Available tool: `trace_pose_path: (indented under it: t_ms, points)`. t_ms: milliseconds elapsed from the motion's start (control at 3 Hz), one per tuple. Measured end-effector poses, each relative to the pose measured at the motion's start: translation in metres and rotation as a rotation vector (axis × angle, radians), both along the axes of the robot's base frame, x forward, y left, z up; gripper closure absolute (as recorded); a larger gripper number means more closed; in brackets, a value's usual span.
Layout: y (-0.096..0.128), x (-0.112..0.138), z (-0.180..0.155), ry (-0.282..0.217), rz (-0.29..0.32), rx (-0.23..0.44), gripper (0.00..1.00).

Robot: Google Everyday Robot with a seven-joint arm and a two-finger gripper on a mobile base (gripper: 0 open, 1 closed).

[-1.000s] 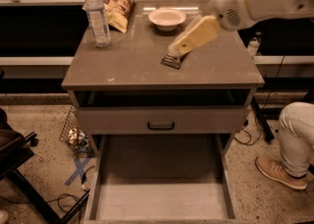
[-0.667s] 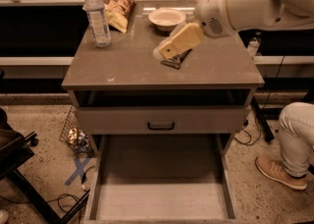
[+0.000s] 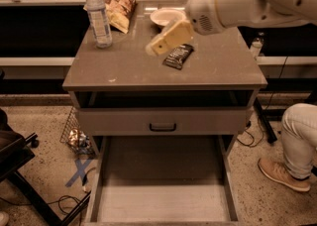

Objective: Place blue plastic bottle into middle drawer

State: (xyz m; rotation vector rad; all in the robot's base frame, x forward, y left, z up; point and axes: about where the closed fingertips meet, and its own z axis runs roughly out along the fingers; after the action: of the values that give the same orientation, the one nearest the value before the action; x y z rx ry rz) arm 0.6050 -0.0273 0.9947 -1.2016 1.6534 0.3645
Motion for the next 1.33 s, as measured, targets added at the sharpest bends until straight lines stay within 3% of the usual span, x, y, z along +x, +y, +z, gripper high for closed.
trace_pose_path:
  t_ms: [333,667,1000,1333]
  points:
    - [0.024,0.061,-0.013,0.004,-0.010,0.077,0.00]
    - [0.034,0.138,-0.029,0.010,-0.072,0.192,0.00]
    - [0.059,0.207,-0.040,0.029,-0.052,0.363,0.00]
    - [0.098,0.229,-0.034,0.015,0.050,0.508,0.00]
